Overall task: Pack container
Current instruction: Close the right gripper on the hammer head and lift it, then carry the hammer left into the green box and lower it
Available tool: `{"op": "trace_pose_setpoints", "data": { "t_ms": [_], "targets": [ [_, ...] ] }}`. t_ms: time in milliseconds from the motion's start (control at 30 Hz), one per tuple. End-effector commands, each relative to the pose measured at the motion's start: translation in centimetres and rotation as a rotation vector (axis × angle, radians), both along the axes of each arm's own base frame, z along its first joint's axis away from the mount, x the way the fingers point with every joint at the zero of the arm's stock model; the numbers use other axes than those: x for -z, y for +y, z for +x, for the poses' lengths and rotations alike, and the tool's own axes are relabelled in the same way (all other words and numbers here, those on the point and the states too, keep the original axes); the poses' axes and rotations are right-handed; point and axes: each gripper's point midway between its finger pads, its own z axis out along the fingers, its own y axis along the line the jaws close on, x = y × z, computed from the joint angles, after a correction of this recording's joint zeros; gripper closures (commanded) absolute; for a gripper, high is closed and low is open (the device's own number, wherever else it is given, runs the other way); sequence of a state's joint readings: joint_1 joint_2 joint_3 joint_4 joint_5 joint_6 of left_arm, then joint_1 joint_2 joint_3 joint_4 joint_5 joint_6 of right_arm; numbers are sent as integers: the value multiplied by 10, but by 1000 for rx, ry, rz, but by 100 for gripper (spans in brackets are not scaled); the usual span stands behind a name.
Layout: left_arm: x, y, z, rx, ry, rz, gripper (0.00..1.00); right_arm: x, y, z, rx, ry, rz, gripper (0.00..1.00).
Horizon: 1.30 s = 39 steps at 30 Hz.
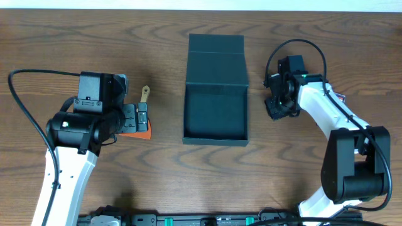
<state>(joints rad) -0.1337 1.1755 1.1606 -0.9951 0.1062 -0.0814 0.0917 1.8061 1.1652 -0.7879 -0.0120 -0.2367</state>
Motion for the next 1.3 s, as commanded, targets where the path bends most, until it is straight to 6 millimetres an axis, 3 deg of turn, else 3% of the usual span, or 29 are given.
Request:
{"op": "trace_pose_setpoints", "data": {
  "t_ms": [0,500,767,1067,1267],
  "targets": [
    [-6,-2,2,9,-14,-5,2,-14,-1,0,23,-34,16,99],
    [-6,-2,2,9,-15,-5,1,-66,1,-3,25,-150,35,99],
    [-6,-2,3,9,-18,-5,2,-98,13,-10,6,-218,112,99],
    [-6,-2,3,9,-18,-5,2,-106,42,-26,-95,-206,133,99],
    [-6,-2,3,9,-17,-5,1,-112,74,-37,-214,-195,145,99]
  ]
}}
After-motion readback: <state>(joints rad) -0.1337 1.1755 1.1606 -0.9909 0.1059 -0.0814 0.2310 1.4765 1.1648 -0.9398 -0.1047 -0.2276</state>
